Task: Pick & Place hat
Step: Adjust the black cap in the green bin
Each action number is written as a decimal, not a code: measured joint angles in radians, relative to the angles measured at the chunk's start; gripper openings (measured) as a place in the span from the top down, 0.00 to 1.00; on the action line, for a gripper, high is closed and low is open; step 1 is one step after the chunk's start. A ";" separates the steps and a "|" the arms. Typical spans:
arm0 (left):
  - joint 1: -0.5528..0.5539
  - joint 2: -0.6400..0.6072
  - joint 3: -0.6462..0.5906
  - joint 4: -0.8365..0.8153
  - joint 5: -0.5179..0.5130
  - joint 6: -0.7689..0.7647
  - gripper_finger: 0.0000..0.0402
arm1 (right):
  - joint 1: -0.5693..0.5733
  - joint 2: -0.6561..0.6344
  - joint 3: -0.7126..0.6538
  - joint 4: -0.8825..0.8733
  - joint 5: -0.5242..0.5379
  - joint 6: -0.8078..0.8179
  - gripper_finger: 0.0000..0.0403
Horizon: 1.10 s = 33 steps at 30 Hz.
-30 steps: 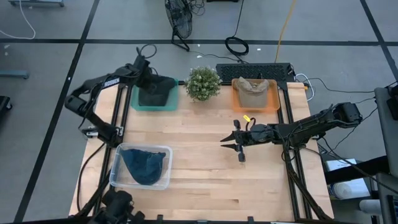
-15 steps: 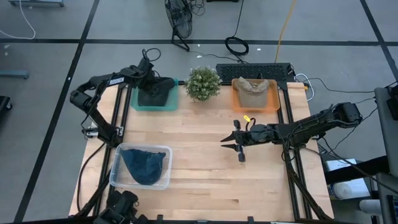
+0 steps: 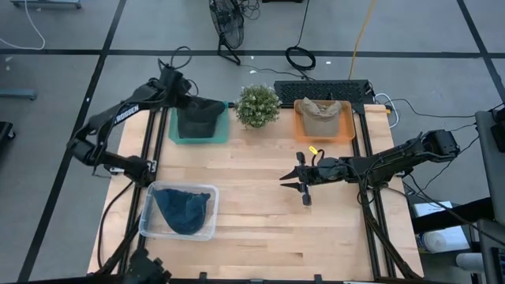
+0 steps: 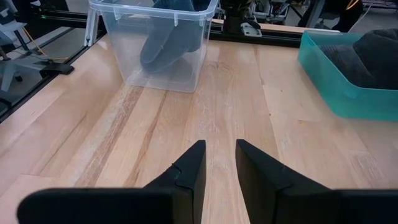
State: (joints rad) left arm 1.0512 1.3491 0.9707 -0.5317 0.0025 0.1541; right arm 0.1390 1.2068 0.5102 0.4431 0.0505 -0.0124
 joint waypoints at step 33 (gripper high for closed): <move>-0.147 0.311 0.031 0.209 -0.011 0.028 0.88 | 0.000 0.000 0.000 -0.008 0.000 -0.007 0.81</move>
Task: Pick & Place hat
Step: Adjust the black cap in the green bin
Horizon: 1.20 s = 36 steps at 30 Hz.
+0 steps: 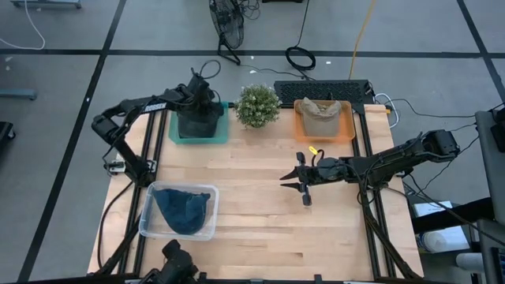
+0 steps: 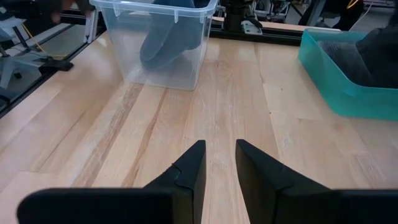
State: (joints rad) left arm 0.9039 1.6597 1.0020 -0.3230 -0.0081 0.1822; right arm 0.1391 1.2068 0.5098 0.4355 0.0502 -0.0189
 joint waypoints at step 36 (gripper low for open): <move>0.090 0.015 0.009 -0.286 -0.125 0.020 0.88 | 0.000 0.000 0.000 0.001 0.000 0.009 0.81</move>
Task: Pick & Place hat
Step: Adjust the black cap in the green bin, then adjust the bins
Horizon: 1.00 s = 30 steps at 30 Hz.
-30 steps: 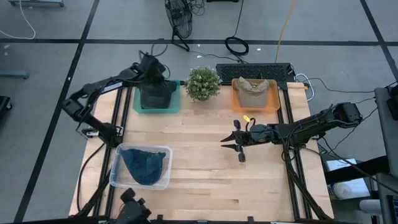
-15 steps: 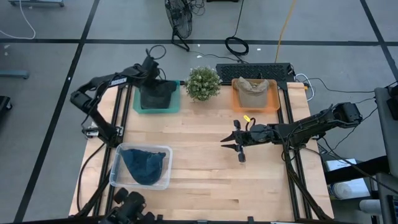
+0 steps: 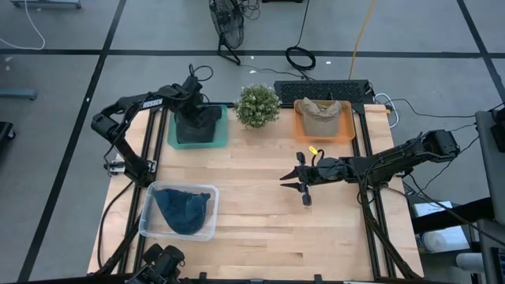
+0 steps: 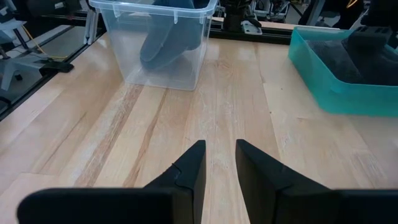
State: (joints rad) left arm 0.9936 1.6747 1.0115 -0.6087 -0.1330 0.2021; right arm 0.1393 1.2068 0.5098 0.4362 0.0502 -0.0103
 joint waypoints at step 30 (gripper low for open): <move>-0.531 -0.393 -0.152 -0.356 0.308 -0.072 0.88 | 0.000 0.000 0.000 0.001 0.000 0.025 0.81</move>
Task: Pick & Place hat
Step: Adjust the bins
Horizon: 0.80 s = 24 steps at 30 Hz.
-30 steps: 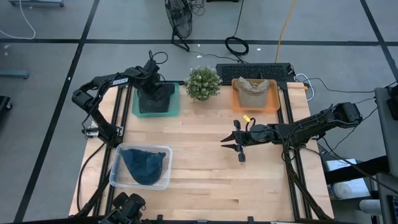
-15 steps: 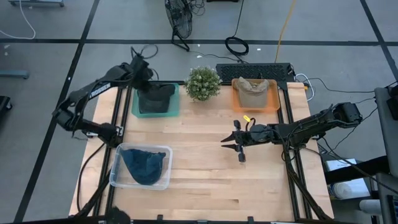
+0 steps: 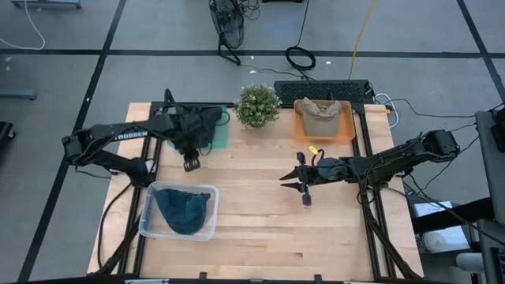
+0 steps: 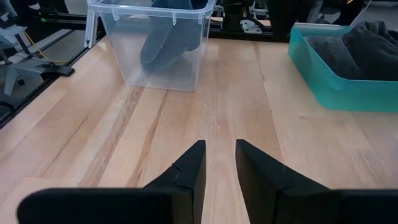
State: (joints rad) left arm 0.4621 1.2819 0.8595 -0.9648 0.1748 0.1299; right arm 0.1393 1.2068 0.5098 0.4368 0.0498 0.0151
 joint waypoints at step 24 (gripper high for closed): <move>0.081 0.000 -0.149 0.263 -0.469 -0.029 0.88 | 0.000 0.000 0.000 -0.001 0.000 0.000 0.81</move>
State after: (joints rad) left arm 0.5427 1.2823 0.7105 -0.7017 -0.2940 0.1012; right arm 0.1394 1.2068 0.5098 0.4362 0.0498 0.0154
